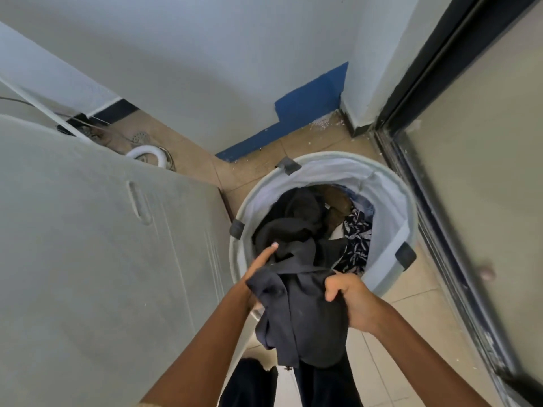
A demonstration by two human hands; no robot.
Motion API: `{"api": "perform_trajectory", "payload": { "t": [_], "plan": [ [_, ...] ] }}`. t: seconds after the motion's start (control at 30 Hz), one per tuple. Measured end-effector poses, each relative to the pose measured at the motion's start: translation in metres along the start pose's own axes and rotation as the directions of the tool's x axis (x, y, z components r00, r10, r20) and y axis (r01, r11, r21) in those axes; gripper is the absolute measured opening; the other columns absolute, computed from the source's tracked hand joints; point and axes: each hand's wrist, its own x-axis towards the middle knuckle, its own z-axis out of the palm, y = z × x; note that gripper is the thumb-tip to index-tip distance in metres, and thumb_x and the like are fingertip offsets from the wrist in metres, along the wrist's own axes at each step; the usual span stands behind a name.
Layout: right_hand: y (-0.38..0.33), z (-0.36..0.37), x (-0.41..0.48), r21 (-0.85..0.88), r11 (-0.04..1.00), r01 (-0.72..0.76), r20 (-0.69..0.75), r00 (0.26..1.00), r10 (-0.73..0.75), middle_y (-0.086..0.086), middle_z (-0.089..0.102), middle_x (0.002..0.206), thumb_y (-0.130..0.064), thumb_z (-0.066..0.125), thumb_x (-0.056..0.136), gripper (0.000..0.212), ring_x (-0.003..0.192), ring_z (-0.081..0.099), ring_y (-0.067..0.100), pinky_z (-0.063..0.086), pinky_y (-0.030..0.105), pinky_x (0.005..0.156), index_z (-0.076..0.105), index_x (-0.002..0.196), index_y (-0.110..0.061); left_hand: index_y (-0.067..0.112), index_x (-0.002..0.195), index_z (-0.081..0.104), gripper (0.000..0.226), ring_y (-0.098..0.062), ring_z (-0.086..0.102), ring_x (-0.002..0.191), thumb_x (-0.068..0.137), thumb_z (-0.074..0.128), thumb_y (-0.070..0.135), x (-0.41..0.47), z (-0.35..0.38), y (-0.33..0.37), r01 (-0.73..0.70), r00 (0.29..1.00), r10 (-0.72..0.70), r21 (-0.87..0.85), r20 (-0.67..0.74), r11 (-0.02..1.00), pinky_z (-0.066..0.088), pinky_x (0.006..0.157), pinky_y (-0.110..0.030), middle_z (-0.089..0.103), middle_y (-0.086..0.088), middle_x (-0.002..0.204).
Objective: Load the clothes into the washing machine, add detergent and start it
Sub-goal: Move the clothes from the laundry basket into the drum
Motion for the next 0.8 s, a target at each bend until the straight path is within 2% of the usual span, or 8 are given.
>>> {"api": "perform_trajectory", "payload": {
  "t": [0.1,0.2,0.27,0.37,0.43,0.53,0.67,0.8],
  "plan": [
    [-0.015,-0.001,0.015,-0.037,0.993,0.109,-0.072,0.991,-0.112,0.010,0.064,0.075,-0.004,0.065,0.050,0.035,0.071,0.060,0.023,0.047,0.025,0.065,0.058,0.085,-0.005,-0.008,0.135,0.038,0.038,-0.029,0.057,0.100,0.099,0.031,0.003,0.002,-0.001,0.004,-0.075,0.989,0.093,0.161,-0.112,0.984,0.047,0.068,-0.026,0.055,0.000,0.085],
    [-0.028,-0.024,0.051,-0.507,0.825,0.250,-0.273,0.861,-0.429,0.006,0.061,0.097,-0.009,0.061,0.085,0.017,0.094,0.058,0.023,0.047,0.018,0.071,0.061,0.102,-0.009,-0.005,0.126,0.049,0.034,-0.018,0.055,0.073,0.100,0.036,0.014,0.012,-0.011,0.012,-0.103,0.978,0.138,0.211,-0.159,0.972,0.050,0.052,-0.023,0.056,-0.007,0.082],
    [-0.030,-0.047,0.077,-0.754,0.644,0.129,-0.327,0.776,-0.539,0.012,0.046,0.129,-0.025,0.068,0.082,0.051,0.121,0.046,0.029,0.042,0.033,0.098,0.049,0.128,-0.014,-0.001,0.095,0.061,0.026,-0.023,0.055,0.069,0.098,0.043,0.019,0.014,-0.016,0.020,-0.074,0.966,0.128,0.230,-0.226,0.970,0.047,0.054,-0.029,0.057,-0.012,0.079],
    [-0.025,-0.054,0.088,-0.628,0.778,0.005,-0.425,0.835,-0.349,0.008,0.014,0.156,-0.044,0.074,0.071,0.101,0.140,0.025,0.031,0.029,0.050,0.112,0.011,0.149,-0.028,0.005,0.073,0.056,0.030,-0.024,0.053,0.060,0.097,0.042,0.014,-0.007,-0.019,0.027,-0.048,0.976,0.112,0.311,-0.189,0.949,0.046,0.051,-0.027,0.058,-0.012,0.062],
    [-0.019,-0.043,0.082,-0.388,0.921,0.026,-0.356,0.918,-0.176,0.007,0.016,0.157,-0.052,0.072,0.064,0.111,0.134,0.036,0.032,0.040,0.053,0.103,-0.001,0.147,-0.039,0.007,0.074,0.058,0.030,-0.019,0.059,0.051,0.098,0.042,0.015,-0.034,-0.016,0.031,-0.059,0.993,0.093,0.371,-0.075,0.927,0.048,0.045,-0.019,0.063,-0.005,0.050],
    [-0.008,-0.013,0.055,0.063,0.998,0.004,-0.056,0.998,-0.001,0.013,0.054,0.132,-0.038,0.057,0.081,0.059,0.104,0.059,0.028,0.050,0.046,0.088,0.042,0.137,-0.028,0.008,0.072,0.057,0.027,-0.014,0.059,0.052,0.096,0.046,0.011,-0.074,-0.017,0.034,-0.123,0.991,0.131,0.436,0.012,0.891,0.049,0.051,-0.017,0.064,-0.003,0.054],
    [-0.013,0.027,0.026,-0.112,0.990,0.090,-0.204,0.973,-0.111,0.019,0.053,0.133,-0.009,0.037,0.098,0.031,0.100,0.060,0.025,0.050,0.037,0.096,0.053,0.125,-0.010,0.000,0.078,0.061,0.024,-0.030,0.056,0.071,0.092,0.047,0.012,-0.114,-0.022,0.045,-0.169,0.973,0.210,0.332,-0.092,0.928,0.047,0.069,-0.033,0.065,-0.014,0.070],
    [-0.025,0.054,-0.025,-0.239,0.931,0.275,-0.102,0.947,-0.306,0.035,0.057,0.113,0.016,0.028,0.092,0.039,0.072,0.060,0.019,0.045,0.010,0.043,0.033,0.131,0.019,0.004,0.075,0.061,0.032,-0.025,0.053,0.068,0.096,0.040,0.015,-0.161,-0.016,0.052,-0.294,0.919,0.344,0.245,-0.193,0.924,0.046,0.060,-0.029,0.064,-0.011,0.055]
  ]
}}
